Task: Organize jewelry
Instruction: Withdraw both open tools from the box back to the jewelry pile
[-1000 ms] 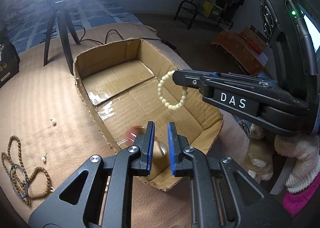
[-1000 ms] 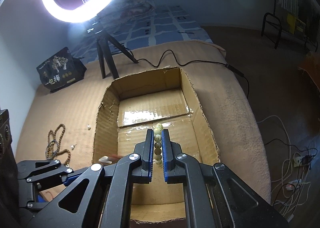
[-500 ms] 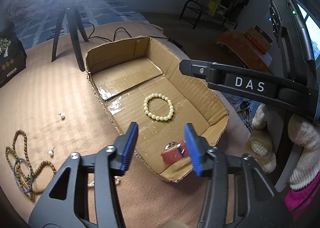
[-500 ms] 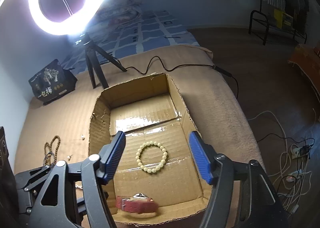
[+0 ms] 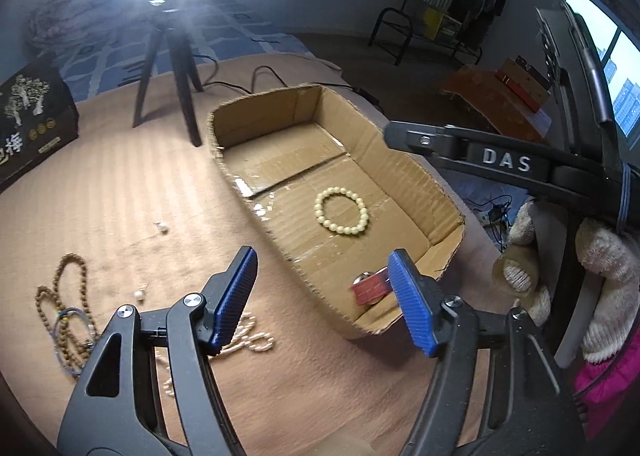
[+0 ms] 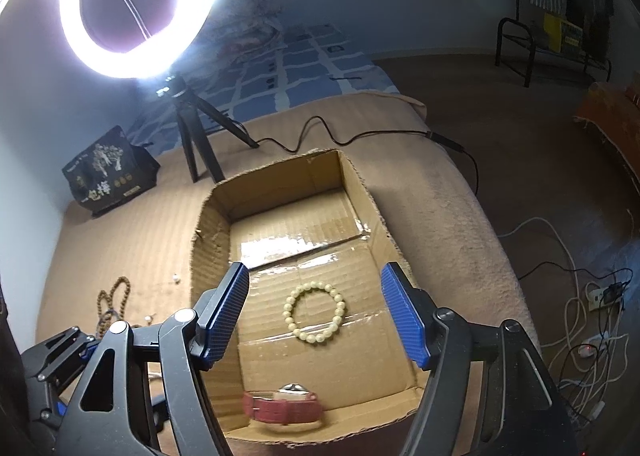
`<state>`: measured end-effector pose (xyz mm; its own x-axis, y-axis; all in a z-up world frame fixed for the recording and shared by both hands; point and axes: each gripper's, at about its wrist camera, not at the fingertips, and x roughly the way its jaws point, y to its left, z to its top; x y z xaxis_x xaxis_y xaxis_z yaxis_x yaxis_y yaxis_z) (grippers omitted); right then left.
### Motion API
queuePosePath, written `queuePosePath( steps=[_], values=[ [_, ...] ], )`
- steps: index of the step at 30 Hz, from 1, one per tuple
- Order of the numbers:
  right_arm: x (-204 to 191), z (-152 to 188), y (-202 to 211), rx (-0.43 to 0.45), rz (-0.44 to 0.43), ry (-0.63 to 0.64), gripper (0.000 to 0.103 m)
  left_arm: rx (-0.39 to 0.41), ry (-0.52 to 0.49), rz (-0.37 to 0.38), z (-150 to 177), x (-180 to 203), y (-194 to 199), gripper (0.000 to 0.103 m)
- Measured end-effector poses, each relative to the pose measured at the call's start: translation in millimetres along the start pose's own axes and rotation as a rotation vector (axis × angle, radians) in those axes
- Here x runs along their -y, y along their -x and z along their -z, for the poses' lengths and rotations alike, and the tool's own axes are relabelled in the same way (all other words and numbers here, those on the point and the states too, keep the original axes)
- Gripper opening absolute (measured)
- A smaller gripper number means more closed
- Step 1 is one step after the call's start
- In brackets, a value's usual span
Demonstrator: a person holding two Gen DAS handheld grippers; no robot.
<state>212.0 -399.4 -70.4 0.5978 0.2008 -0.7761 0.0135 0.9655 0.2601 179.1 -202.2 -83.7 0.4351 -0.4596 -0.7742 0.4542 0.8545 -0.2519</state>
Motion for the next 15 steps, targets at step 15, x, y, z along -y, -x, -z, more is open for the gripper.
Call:
queuePosePath(
  steps=[15],
  values=[
    [-71, 20, 29, 0.103, -0.141, 0.207, 0.082, 0.024, 0.113, -0.147, 32, -109, 62, 0.070]
  ],
)
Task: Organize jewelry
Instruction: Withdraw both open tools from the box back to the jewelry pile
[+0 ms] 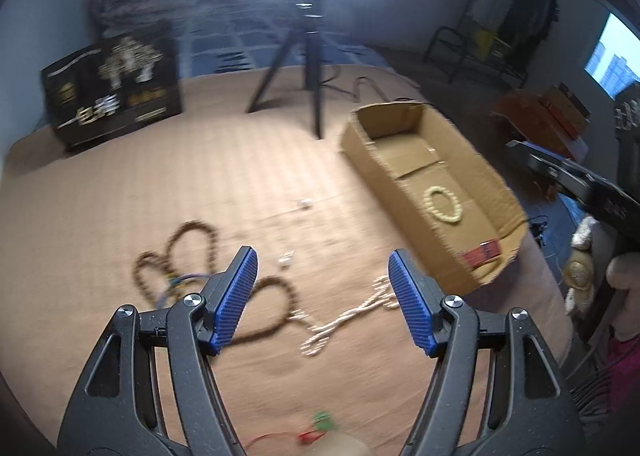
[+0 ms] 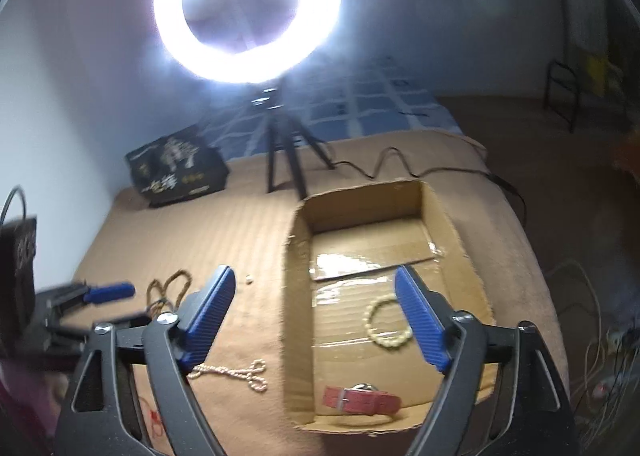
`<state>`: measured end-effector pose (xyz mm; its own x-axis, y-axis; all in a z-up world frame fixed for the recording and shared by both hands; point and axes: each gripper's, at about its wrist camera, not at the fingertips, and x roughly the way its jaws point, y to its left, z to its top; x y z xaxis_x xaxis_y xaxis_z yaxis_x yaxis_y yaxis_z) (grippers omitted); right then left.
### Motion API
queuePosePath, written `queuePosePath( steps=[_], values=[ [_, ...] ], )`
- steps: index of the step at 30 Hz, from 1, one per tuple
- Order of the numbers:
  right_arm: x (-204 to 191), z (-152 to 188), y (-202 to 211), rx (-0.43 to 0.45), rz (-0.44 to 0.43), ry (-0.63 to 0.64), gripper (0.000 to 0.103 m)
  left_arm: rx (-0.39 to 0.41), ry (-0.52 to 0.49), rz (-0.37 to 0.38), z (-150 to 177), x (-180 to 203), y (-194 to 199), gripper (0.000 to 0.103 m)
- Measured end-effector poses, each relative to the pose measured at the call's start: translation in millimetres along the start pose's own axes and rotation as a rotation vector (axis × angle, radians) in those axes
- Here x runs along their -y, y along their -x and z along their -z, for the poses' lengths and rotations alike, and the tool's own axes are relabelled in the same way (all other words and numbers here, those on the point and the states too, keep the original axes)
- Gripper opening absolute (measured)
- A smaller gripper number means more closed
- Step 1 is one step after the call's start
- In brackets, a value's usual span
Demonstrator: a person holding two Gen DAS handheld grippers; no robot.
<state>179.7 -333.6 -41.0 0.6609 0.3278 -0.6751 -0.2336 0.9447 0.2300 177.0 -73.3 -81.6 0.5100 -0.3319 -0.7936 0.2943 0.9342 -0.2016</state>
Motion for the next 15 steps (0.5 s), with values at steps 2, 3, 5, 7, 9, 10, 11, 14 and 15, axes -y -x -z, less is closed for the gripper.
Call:
queuePosePath(
  steps=[2, 3, 5, 7, 9, 10, 11, 14, 15],
  values=[
    [-16, 3, -2, -0.010, -0.013, 0.070, 0.082, -0.006, 0.018, -0.018, 5, -16, 3, 0.070],
    [-25, 5, -3, -0.017, -0.026, 0.112, 0.082, -0.007, 0.027, -0.023, 8, -22, 5, 0.071],
    [-37, 10, -6, -0.033, -0.046, 0.166, 0.082, -0.018, 0.060, -0.031, 12, -41, 6, 0.073],
    [-50, 17, -11, -0.060, -0.062, 0.217, 0.082, -0.035, 0.091, -0.035, 18, -57, 5, 0.079],
    [-60, 24, -19, -0.094, -0.080, 0.260, 0.082, -0.051, 0.111, -0.037, 22, -67, 4, 0.080],
    [-64, 27, -23, -0.111, -0.084, 0.276, 0.082, -0.070, 0.124, -0.036, 26, -73, 2, 0.080],
    [-68, 30, -27, -0.127, -0.086, 0.294, 0.082, -0.082, 0.129, -0.035, 28, -75, 0, 0.080],
    [-80, 42, -37, -0.177, -0.094, 0.349, 0.082, -0.111, 0.129, -0.051, 36, -79, -9, 0.080],
    [-85, 46, -40, -0.195, -0.101, 0.371, 0.082, -0.117, 0.132, -0.054, 38, -80, -11, 0.080]
  ],
)
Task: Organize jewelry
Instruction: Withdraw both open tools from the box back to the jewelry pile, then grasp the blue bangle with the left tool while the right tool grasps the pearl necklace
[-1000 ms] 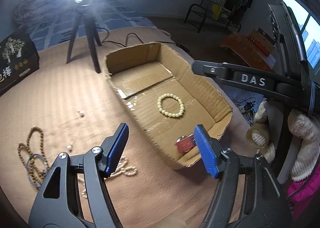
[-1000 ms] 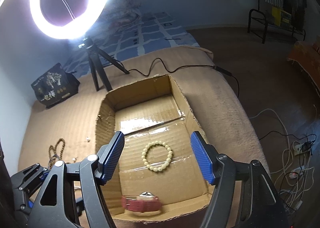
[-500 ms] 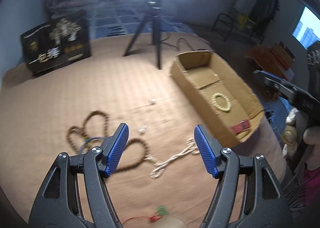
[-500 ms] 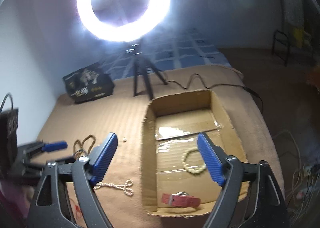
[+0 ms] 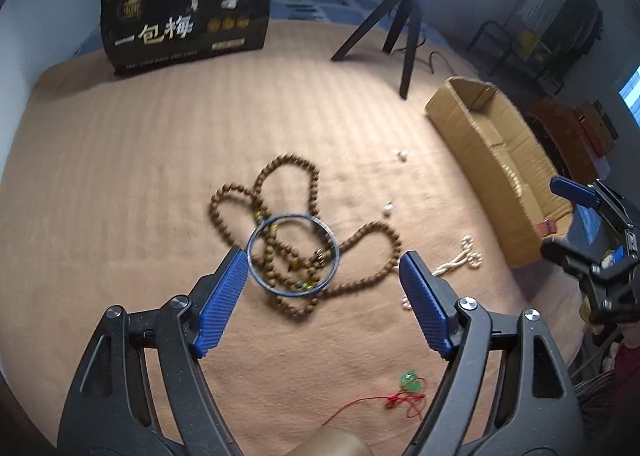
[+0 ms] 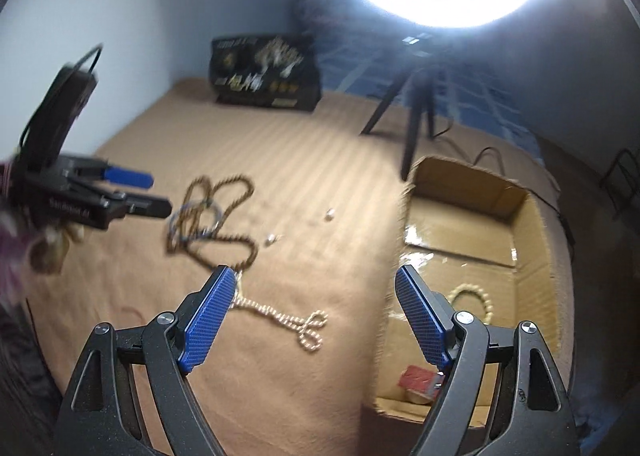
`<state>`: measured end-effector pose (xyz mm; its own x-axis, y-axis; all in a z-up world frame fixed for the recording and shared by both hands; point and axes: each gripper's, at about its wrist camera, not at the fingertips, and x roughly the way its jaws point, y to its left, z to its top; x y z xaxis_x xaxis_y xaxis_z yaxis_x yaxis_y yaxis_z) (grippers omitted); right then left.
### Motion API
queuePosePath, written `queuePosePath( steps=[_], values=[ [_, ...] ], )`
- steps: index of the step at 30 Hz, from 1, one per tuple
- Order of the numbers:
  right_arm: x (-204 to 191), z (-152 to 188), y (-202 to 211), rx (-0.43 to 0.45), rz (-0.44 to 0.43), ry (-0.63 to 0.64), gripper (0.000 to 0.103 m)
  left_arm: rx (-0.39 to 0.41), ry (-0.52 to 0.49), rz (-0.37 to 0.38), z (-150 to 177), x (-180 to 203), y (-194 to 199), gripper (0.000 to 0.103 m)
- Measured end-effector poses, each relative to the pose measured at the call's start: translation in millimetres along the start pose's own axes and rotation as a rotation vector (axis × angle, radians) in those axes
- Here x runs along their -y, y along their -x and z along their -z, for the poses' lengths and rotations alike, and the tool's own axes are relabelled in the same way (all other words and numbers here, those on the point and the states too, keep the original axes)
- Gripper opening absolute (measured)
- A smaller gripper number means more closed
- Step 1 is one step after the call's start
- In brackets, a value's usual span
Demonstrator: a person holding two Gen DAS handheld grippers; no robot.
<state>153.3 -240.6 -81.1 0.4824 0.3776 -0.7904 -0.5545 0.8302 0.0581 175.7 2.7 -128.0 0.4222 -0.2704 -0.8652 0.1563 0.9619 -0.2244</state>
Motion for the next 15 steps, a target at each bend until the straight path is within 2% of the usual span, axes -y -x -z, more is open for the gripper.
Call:
queuePosePath(
  steps=[7, 15],
  values=[
    [-27, 7, -16, -0.074, -0.025, 0.111, 0.082, -0.059, 0.005, -0.037, 8, -1, -23, 0.081],
    [-29, 8, -40, -0.176, -0.065, 0.115, 0.082, -0.086, 0.056, -0.037, 8, -5, -38, 0.080]
  ],
)
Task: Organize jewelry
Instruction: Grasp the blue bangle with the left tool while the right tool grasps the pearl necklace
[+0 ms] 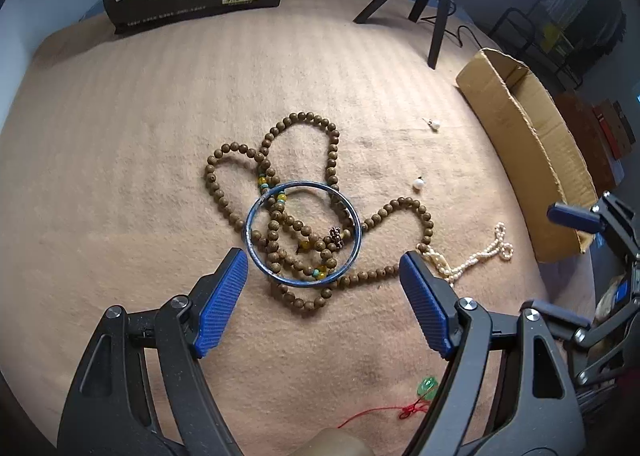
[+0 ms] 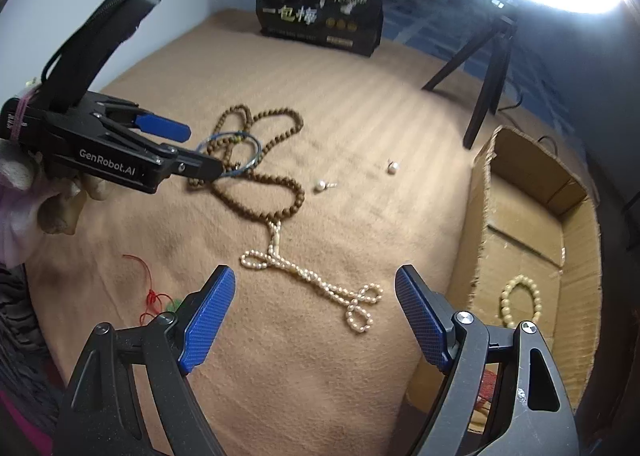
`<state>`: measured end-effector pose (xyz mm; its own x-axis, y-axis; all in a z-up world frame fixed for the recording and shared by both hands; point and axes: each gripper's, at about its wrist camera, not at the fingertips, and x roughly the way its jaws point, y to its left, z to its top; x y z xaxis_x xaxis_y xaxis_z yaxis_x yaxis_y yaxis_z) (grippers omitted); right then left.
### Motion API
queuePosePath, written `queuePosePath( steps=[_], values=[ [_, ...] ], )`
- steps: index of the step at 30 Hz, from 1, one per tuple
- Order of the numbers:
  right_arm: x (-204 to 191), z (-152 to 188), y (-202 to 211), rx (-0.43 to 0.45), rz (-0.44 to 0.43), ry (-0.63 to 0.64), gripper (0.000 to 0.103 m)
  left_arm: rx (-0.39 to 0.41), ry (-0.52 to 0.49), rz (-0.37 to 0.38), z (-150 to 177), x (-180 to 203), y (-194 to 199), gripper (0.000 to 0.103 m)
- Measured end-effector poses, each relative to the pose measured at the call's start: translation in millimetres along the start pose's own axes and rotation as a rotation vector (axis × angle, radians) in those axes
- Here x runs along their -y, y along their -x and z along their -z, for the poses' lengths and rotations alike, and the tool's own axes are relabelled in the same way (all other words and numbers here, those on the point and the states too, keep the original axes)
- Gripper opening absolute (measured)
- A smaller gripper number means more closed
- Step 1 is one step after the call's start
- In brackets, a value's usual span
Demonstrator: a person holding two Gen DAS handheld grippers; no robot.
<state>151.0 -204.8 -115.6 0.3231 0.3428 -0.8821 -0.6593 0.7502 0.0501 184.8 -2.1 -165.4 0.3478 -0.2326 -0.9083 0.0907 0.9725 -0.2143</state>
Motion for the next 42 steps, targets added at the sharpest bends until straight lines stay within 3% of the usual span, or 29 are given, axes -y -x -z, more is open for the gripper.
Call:
queuePosePath(
  steps=[14, 23, 28, 34, 42],
  values=[
    [-14, -4, -28, -0.091, -0.016, 0.083, 0.082, -0.036, 0.067, -0.012, -15, 3, -22, 0.081],
    [-15, -6, -39, -0.109, 0.006, 0.111, 0.081, -0.058, 0.058, -0.112, -17, 1, -34, 0.081],
    [-14, -7, -39, -0.109, 0.004, 0.104, 0.079, -0.025, 0.086, -0.106, -18, -8, -21, 0.081],
    [-11, -6, -43, -0.123, -0.012, 0.080, 0.079, -0.054, 0.159, -0.091, -16, -22, -22, 0.080],
    [-6, -8, -47, -0.129, -0.036, 0.050, 0.079, -0.092, 0.287, 0.029, -15, -35, -26, 0.081]
  ],
)
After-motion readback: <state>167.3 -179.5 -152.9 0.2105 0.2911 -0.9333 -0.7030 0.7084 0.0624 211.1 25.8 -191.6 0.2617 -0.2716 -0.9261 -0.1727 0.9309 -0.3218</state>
